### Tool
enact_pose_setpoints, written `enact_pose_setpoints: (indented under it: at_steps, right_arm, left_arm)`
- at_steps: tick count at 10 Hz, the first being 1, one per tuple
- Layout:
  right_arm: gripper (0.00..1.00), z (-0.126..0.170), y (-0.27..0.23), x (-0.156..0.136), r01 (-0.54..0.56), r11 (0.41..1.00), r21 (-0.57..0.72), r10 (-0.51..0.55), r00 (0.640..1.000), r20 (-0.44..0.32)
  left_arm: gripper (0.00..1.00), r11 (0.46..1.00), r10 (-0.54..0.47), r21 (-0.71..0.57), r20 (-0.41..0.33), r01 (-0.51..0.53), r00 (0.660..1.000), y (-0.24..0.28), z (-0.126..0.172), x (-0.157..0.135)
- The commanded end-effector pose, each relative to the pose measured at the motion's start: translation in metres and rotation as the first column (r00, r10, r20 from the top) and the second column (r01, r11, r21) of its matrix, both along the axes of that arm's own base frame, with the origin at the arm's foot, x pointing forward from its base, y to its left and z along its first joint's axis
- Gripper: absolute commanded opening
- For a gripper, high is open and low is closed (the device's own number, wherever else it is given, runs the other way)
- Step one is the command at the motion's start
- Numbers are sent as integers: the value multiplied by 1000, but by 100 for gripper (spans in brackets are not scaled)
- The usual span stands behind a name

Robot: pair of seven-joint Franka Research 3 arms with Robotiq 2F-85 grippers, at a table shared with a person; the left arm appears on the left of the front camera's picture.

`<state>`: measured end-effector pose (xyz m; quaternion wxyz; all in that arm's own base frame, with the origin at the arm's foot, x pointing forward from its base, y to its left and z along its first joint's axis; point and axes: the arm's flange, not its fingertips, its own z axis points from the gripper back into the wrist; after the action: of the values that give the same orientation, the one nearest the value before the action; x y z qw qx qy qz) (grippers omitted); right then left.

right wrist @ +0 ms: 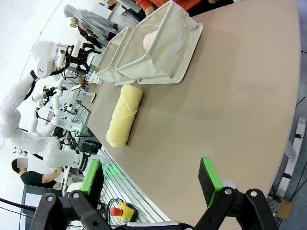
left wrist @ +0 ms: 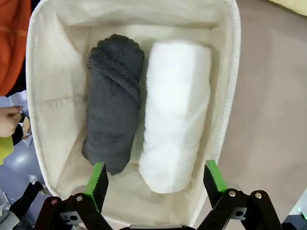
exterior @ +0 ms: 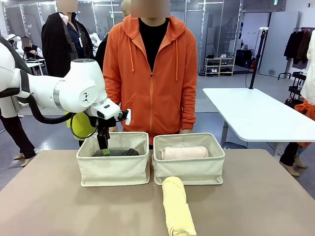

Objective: Divide the towels into two baskets.
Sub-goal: Pick up one hotel-folded towel from the bottom of the table and place it in the Fabric basket indicated by the person.

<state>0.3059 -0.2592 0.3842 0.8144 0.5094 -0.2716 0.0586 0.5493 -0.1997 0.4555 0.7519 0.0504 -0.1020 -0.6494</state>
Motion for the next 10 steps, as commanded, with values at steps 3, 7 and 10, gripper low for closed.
enact_pose_setpoints:
  at_steps: [3, 7, 10]
  right_arm:
    - [100, 4, 1, -4, 2, 1000, 3, -2, 1000, -20]
    - [100, 4, 1, -4, 2, 1000, 3, -2, 1000, -20]
    - [100, 4, 1, -4, 2, 1000, 3, -2, 1000, -20]
  left_arm:
    - [100, 1000, 0, 0, 0, 0, 1000, 0, 0, 0]
    - [100, 1000, 0, 0, 0, 0, 1000, 0, 0, 0]
    - [100, 1000, 0, 0, 0, 0, 1000, 0, 0, 0]
